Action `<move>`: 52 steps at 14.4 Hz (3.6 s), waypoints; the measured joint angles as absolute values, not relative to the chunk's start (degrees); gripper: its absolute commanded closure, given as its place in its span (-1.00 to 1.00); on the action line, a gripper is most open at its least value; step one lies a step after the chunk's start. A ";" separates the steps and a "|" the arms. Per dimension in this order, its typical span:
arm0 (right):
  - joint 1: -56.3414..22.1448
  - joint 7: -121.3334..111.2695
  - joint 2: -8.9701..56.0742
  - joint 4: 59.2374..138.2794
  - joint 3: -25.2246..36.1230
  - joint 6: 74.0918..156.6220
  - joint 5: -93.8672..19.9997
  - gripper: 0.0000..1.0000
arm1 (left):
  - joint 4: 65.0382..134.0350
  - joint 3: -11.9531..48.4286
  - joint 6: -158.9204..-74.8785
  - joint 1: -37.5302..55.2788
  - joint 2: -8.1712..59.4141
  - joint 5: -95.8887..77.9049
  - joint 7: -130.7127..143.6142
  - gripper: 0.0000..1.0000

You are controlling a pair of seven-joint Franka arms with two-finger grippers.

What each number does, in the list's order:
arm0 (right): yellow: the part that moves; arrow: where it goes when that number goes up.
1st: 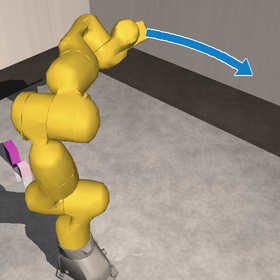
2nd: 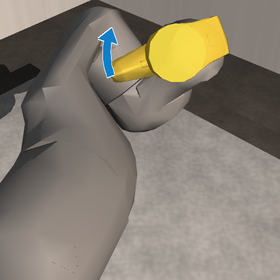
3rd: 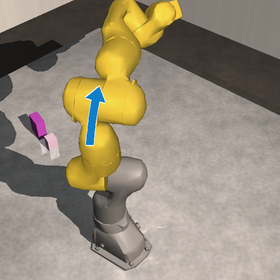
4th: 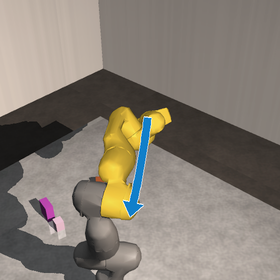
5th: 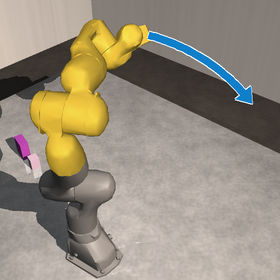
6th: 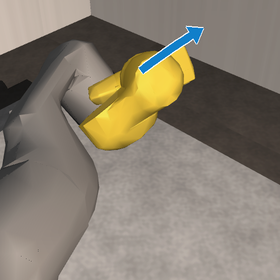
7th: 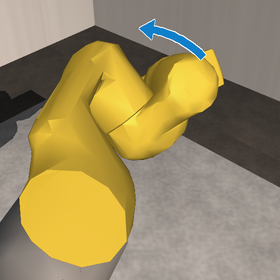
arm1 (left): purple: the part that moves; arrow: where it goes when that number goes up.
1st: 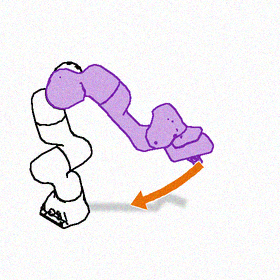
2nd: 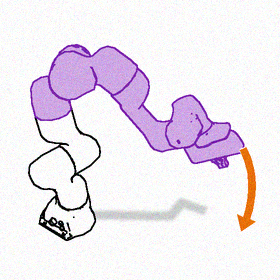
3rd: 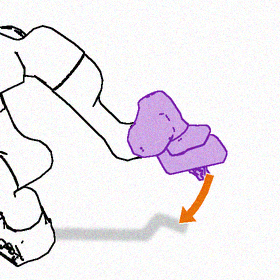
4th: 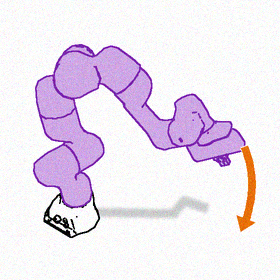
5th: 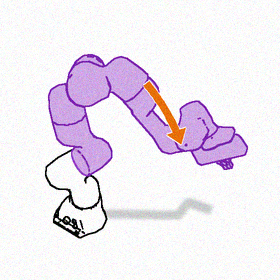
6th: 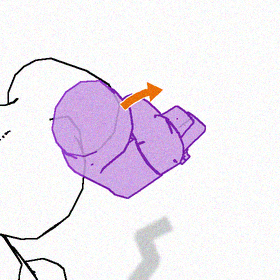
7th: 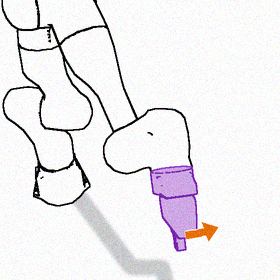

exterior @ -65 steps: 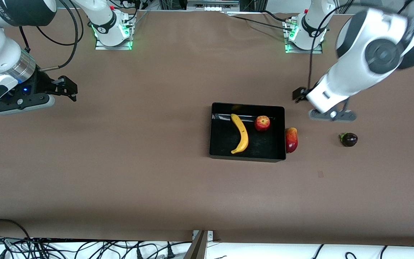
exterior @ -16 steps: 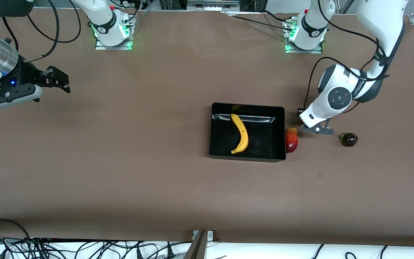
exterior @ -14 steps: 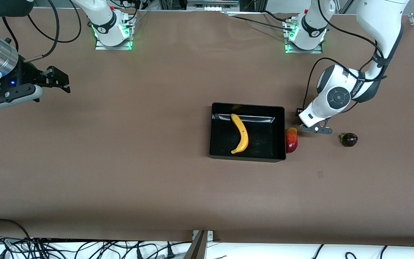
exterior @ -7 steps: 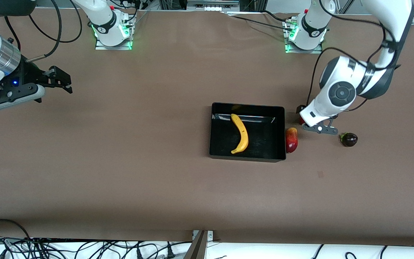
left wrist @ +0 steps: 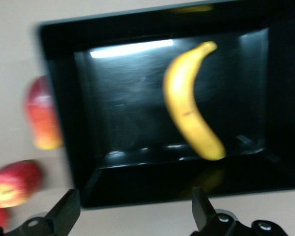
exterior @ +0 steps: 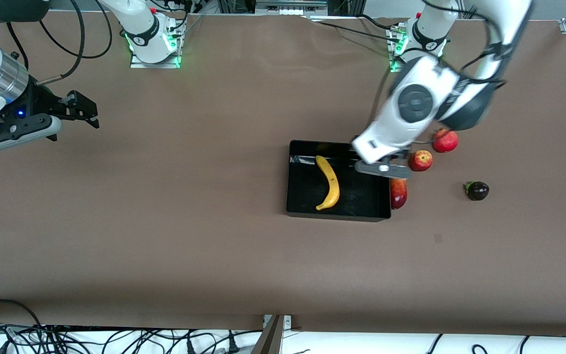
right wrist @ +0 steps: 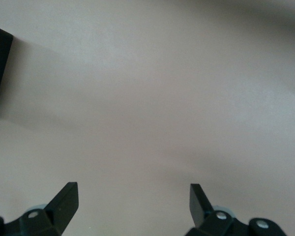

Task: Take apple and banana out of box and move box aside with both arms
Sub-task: 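Move the left gripper into the box over the yellow banana, then grasp the yellow banana with the left gripper and lift it out, then lower the banana onto the table near the dark plum and release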

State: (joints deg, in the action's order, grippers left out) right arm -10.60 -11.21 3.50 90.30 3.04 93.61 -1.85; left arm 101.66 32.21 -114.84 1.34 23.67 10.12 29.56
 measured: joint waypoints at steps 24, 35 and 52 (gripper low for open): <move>-10.59 -11.19 3.52 90.37 3.04 93.77 -1.85 -1.00 | 94.84 30.07 -125.83 6.00 43.12 23.63 41.42 1.00; -10.48 -11.18 3.69 90.44 3.39 95.35 -1.77 -1.00 | 90.86 29.32 -102.08 -16.57 29.22 17.43 10.95 1.00; -10.63 -11.25 4.49 90.11 3.18 98.06 -1.59 -1.00 | 97.38 32.52 -116.20 -27.76 32.75 31.17 4.21 -1.00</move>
State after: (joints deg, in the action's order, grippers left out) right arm -10.63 -11.25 4.49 90.11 3.18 98.06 -1.59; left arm 97.38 32.52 -116.20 -27.76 32.75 31.17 4.21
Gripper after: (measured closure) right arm 0.000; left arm 0.000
